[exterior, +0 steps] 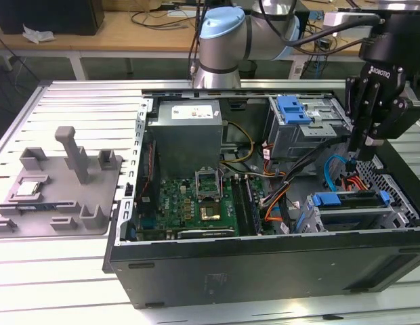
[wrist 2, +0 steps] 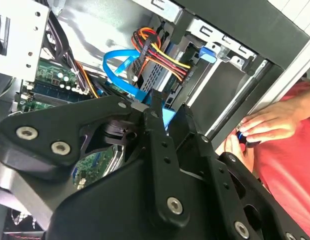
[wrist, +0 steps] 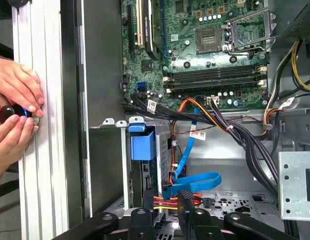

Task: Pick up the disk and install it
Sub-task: 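Insert the second disk wire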

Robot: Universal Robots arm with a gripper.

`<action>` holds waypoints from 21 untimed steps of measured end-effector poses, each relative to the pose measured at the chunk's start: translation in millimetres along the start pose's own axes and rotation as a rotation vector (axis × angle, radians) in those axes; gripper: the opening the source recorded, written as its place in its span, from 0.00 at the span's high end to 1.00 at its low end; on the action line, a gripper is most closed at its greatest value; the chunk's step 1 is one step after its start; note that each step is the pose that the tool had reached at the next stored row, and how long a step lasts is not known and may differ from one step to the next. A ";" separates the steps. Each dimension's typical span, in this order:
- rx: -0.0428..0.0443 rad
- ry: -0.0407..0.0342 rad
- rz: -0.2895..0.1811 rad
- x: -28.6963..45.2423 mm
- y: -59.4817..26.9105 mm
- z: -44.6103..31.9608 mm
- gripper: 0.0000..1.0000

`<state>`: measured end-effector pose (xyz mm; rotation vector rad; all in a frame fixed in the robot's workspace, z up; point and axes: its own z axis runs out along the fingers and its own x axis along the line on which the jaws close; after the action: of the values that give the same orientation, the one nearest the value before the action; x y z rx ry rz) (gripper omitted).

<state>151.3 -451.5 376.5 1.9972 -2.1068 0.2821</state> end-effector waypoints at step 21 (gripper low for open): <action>-0.0332 -0.0170 0.004 2.3 -2.5 14.6 0.67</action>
<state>153.3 -458.1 363.2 1.9834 -2.1124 0.2302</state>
